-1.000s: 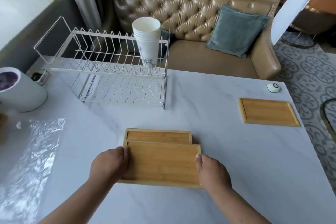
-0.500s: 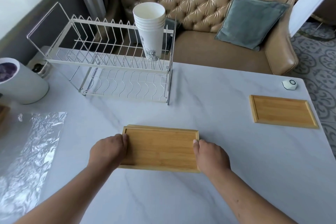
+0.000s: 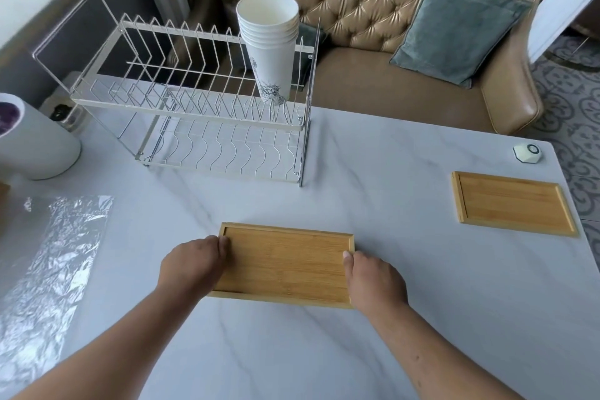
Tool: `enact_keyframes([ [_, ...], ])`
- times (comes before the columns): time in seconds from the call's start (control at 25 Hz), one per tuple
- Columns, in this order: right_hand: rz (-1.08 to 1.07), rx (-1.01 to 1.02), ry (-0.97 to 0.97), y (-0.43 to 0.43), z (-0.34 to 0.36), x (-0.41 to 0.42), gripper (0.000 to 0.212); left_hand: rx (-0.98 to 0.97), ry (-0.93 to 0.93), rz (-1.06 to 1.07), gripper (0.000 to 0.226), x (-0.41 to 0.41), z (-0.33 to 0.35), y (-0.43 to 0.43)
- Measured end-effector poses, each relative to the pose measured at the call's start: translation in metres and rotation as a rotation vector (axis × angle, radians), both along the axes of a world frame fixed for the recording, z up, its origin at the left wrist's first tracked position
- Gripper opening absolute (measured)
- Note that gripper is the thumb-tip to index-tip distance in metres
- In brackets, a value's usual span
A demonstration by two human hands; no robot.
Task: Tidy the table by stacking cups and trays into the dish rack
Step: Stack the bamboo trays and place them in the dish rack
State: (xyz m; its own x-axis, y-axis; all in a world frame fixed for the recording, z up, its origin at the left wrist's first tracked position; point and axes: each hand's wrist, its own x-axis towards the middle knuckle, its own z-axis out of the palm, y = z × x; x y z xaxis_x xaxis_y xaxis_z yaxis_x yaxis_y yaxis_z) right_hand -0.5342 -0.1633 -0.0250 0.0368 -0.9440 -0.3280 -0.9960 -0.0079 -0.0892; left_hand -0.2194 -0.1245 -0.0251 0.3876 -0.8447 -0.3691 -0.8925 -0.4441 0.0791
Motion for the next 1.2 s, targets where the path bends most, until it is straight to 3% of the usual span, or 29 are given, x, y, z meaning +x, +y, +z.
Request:
enact_keyframes([
  [0.16, -0.155, 0.072, -0.136, 0.005, -0.005, 0.000, 0.046, -0.085, 0.115, 0.182, 0.049, -0.005, -0.007, 0.001],
  [0.36, -0.708, 0.387, -0.763, 0.008, -0.005, 0.016, 0.041, -0.049, 0.716, 0.586, 0.044, -0.021, -0.010, 0.004],
  [0.56, -0.777, 0.432, -0.844, 0.005, -0.006, 0.020, 0.038, -0.059, 0.779, 0.679, 0.046, -0.027, -0.001, 0.009],
  [0.68, -0.666, 0.394, -0.820, 0.001, 0.001, 0.007, 0.040, -0.144, 0.524, 0.527, 0.067, -0.029, 0.008, 0.007],
  [0.8, -0.506, 0.251, -0.708, 0.001, 0.009, -0.030, 0.049, -0.338, 0.291, 0.191, 0.066, -0.059, 0.024, 0.004],
  [1.0, -0.144, 0.049, -0.315, 0.006, 0.016, -0.132, 0.060, -0.288, 0.212, -0.279, 0.057, -0.153, 0.033, -0.031],
  [1.2, -0.084, 0.041, -0.132, -0.014, 0.019, -0.233, 0.066, -0.189, 0.212, -0.400, 0.066, -0.255, 0.024, -0.076],
])
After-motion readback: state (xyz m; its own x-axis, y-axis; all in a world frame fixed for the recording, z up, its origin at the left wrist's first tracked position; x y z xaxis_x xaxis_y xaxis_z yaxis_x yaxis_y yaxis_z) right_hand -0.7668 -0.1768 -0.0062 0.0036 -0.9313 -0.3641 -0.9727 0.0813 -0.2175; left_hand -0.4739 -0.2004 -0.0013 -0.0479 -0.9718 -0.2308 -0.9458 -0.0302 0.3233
